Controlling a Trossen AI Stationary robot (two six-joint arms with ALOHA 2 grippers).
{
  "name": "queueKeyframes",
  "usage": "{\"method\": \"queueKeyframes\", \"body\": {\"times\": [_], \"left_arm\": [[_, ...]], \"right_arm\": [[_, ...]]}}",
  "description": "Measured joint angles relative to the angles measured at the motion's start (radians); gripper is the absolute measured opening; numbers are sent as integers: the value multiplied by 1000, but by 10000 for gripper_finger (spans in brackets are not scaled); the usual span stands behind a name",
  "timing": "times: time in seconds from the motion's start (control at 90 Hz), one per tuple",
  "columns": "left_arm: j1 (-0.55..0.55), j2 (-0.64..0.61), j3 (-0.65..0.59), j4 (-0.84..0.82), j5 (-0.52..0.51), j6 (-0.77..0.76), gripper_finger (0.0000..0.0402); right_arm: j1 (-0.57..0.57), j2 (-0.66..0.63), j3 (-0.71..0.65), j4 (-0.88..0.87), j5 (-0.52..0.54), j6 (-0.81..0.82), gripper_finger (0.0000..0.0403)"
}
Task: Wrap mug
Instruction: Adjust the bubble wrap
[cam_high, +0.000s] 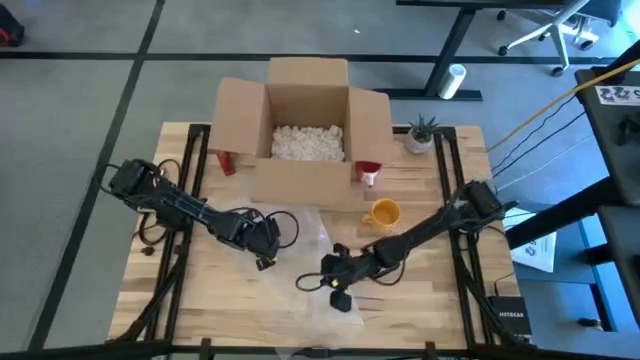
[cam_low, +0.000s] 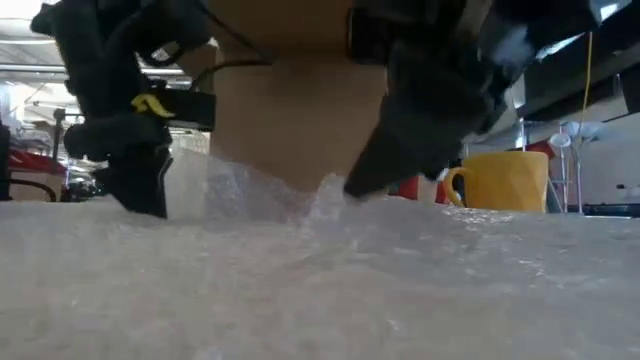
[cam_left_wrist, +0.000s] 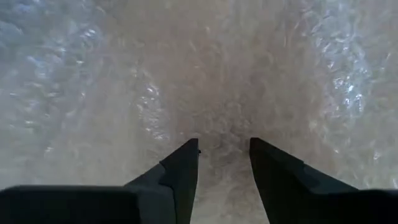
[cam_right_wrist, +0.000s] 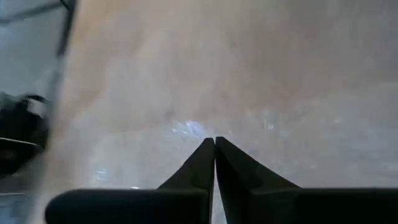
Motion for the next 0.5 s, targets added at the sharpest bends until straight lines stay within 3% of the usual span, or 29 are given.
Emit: {"method": "queueKeyframes", "body": {"times": [0.278,0.5], "left_arm": [[-96,0,-11,67,32,-145,129],[-230,0,-11,175,60,-321,129]], "right_arm": [[3,11,11,-200,-35,74,0],[-9,-5,11,-316,17,76,0]]}}
